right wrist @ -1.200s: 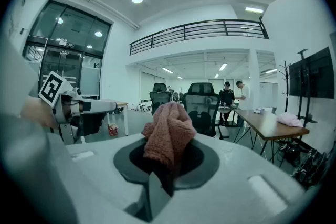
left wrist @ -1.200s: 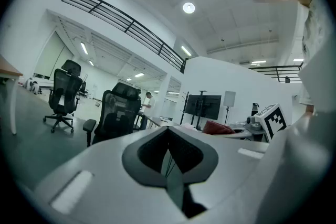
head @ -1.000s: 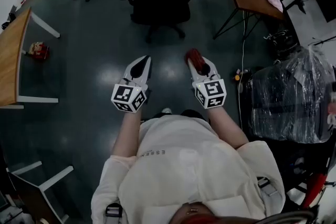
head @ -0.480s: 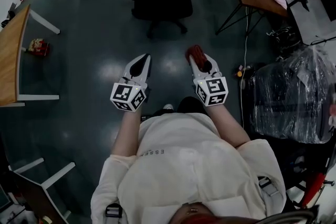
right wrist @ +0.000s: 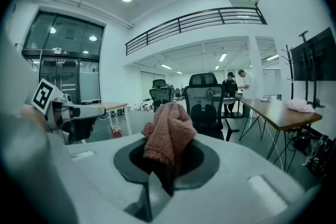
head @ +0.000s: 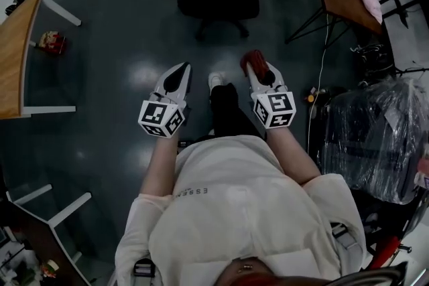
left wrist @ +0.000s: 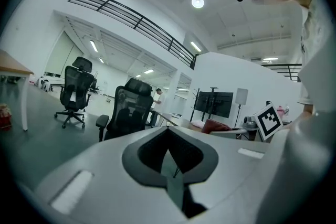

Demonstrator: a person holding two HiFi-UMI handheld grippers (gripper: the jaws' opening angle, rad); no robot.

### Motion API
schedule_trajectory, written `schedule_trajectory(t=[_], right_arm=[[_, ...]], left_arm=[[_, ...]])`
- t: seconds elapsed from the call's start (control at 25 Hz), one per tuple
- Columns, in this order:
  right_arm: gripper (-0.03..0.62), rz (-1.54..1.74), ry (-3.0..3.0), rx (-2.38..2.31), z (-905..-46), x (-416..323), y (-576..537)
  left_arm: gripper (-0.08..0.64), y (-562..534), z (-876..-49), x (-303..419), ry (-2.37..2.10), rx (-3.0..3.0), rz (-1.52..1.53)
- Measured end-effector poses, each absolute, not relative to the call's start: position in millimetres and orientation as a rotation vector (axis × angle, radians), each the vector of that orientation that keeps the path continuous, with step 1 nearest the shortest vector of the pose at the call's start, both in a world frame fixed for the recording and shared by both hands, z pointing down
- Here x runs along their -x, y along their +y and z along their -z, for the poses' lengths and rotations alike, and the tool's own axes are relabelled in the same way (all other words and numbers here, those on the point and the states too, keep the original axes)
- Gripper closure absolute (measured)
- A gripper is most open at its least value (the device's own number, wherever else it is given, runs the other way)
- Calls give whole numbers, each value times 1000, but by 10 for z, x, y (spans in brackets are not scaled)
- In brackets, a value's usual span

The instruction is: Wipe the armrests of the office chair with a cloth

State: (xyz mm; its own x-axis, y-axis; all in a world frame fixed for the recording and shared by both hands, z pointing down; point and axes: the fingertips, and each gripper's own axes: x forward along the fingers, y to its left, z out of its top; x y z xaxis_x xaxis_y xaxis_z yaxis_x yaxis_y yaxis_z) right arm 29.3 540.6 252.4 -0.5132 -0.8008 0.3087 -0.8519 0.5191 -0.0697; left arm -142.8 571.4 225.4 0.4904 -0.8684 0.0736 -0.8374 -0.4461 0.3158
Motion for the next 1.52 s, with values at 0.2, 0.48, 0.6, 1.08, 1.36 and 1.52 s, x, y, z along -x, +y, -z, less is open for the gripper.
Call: schedule_trajectory(t=[0.2,0.48,0.6,1.08,1.36,1.52], right_arm=[[545,-350,-2550,-1336,-2621,-42,4858],[545,-410,-2542,-1271,-2793,349,3754],[545,-435,-2538,-1229,-2866,540,3269],[545,-437,-2521,-1189,-2884,1242,1344],[545,-456,-2454,-1227,-3079,1871,627],[545,-503,-2387,-1324,-3293,2149,228]], left_arm=[[543,5295,-2334,1729,-1510,-2365,134],[543,4323,-2469,2241,-1610,-2303,54],[543,3835,-2540,2433,-1621,-2264,52],[543,2238,-2572,3182,-1639,-2205,39],[543,1499,-2901,3586,-1480,-2214,2],[543,990,-3188,3780,-1336,-2236,-46]])
